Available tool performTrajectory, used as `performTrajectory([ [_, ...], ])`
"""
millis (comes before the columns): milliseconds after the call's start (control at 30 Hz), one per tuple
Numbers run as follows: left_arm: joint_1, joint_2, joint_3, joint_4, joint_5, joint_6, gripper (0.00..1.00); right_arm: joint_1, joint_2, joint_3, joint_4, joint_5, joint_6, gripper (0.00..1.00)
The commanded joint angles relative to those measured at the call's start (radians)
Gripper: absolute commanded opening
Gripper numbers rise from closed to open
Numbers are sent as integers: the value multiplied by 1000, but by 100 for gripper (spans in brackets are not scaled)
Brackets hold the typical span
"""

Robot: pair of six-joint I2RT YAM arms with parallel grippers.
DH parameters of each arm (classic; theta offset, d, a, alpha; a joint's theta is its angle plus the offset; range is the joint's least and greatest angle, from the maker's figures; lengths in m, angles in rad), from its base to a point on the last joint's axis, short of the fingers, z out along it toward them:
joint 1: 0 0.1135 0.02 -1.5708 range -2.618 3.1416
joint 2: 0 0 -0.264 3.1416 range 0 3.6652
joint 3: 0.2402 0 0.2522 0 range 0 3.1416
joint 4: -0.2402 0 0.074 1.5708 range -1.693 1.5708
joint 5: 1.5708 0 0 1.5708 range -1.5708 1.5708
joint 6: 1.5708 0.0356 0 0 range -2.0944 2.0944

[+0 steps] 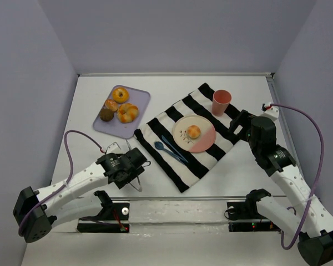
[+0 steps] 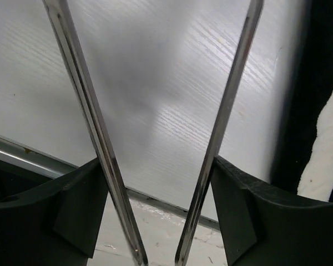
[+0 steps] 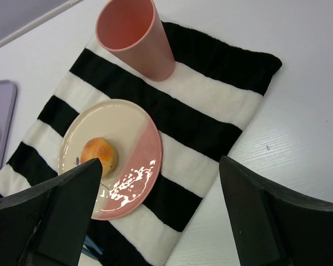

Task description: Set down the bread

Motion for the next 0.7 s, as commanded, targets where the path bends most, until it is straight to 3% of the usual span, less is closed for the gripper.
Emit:
performTrajectory([
  [0,4,52,18,-33,-54,-22,86,-4,-21,-1,36,15,4,92],
  [233,6,60,38,-1,-54,26,99,-4,-34,-3,34,8,1,92],
  [367,6,37,110,-9,-87,70,99,-4,-50,2,34,3,-13,94],
  [433,6,20,203,-26,-181,104,99,-4,-53,6,34,12,-19,97],
  [500,6,8,304,6,-305,184,99,-4,-54,11,31,18,-21,100],
  [667,12,-1,394,239,-405,447,99,-4,-56,22,26,15,16,100],
])
